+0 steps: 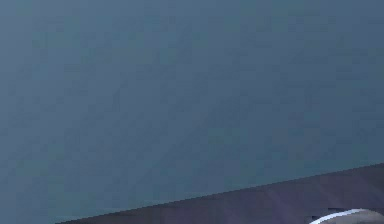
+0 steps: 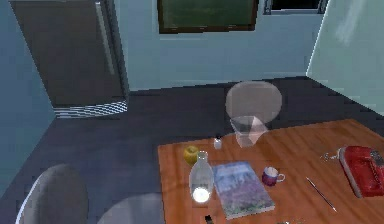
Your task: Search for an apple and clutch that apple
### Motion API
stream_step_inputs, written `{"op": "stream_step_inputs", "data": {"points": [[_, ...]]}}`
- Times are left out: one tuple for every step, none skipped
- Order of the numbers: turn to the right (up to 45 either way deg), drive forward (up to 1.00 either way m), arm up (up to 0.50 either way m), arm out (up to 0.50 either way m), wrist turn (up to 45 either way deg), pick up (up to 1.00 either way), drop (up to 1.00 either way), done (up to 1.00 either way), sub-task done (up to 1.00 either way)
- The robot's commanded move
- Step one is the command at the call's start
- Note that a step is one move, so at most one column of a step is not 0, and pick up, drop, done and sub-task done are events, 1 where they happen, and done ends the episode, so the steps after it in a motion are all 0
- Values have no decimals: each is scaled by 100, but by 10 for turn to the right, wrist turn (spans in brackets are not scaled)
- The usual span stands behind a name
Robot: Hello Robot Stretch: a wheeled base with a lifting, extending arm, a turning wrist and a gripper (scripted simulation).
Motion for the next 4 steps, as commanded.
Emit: {"op": "stream_step_inputs", "data": {"points": [[0, 0, 28, 0, 0, 0, 0, 0, 0], [0, 0, 0, 48, 0, 0, 0, 0, 0], [0, 0, 0, 0, 450, 0, 0, 0, 0], [0, 0, 0, 0, 450, 0, 0, 0, 0]]}}
